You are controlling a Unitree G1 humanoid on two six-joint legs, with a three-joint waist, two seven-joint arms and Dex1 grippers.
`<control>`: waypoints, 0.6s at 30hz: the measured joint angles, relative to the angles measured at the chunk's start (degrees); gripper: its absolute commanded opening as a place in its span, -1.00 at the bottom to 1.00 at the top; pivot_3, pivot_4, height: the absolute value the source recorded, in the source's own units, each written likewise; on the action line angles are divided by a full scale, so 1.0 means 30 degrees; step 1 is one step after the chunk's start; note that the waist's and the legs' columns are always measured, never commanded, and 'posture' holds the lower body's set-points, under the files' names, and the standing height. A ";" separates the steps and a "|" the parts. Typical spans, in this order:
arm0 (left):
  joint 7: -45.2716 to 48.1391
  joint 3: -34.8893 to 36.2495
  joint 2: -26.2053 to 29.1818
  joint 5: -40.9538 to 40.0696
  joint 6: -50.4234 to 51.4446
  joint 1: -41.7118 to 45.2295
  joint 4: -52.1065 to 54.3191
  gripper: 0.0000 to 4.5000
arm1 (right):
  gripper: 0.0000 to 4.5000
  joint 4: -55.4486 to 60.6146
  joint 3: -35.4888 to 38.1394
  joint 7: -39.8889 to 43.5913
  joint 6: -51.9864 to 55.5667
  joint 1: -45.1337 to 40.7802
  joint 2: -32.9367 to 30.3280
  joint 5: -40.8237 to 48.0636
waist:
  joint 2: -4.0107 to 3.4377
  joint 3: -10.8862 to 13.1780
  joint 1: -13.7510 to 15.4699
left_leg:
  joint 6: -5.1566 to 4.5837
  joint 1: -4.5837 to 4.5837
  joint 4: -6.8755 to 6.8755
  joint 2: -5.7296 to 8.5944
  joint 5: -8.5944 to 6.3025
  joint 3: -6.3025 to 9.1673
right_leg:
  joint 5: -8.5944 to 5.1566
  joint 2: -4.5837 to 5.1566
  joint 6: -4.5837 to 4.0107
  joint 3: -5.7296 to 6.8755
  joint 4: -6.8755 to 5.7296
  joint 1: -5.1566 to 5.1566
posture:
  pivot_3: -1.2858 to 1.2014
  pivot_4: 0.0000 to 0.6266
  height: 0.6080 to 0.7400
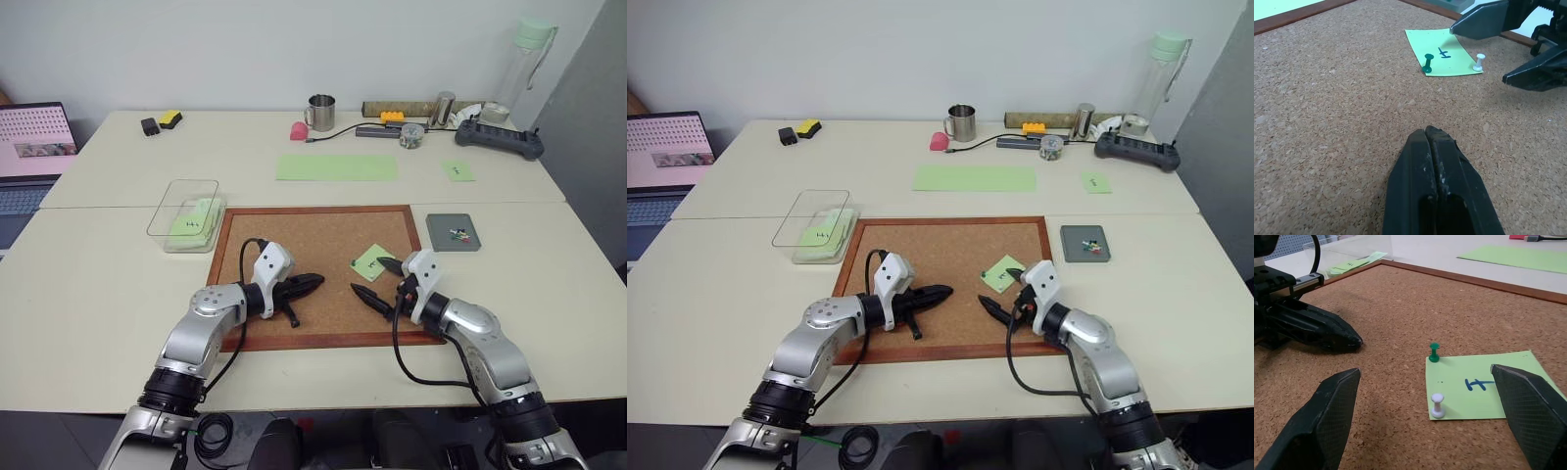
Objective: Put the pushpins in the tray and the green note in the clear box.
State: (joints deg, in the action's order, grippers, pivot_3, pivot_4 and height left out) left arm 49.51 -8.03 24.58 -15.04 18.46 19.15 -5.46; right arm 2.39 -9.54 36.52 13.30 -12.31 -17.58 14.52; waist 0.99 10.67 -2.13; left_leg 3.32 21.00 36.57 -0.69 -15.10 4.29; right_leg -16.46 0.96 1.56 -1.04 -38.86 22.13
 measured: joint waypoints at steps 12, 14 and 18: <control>-0.0048 -0.0001 -0.0001 -0.0002 0.0032 0.0004 -0.0003 -1.00 | -0.23 -0.0467 -0.0145 0.0217 -0.0147 -0.0173 -0.0002 -0.0184 | 0.0001 0.0000 -0.0002 | 0.0001 -0.0004 0.0002 0.0001 0.0001 -0.0006 | 0.0001 0.0000 0.0000 -0.0009 0.0000 -0.0003 | 0.03 -0.52 1.00; -0.0058 -0.0001 -0.0001 -0.0003 0.0049 0.0003 0.0008 -1.00 | -0.43 -0.0505 -0.0117 0.0219 -0.0148 -0.0197 -0.0003 -0.0180 | 0.0001 0.0000 -0.0002 | 0.0001 -0.0004 0.0002 0.0001 0.0001 -0.0005 | 0.0000 0.0000 0.0000 -0.0007 0.0000 -0.0003 | 0.03 -0.52 1.00; -0.0116 0.0000 -0.0001 -0.0006 0.0076 -0.0052 0.0091 -1.00 | -0.75 -0.0694 -0.0030 0.0187 -0.0233 -0.0318 -0.0015 -0.0279 | 0.0001 -0.0001 -0.0002 | 0.0001 -0.0005 0.0002 0.0001 0.0000 -0.0008 | 0.0000 0.0000 0.0000 -0.0010 0.0000 -0.0003 | 0.03 -0.52 1.00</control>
State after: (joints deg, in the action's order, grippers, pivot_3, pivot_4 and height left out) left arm 49.17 -8.03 24.58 -15.06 18.68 19.00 -5.19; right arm 0.31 -9.63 37.08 12.60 -13.27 -17.62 13.68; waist 0.99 10.67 -2.13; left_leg 3.32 20.98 36.57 -0.69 -15.10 4.27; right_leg -16.46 0.96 1.56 -1.07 -38.86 22.12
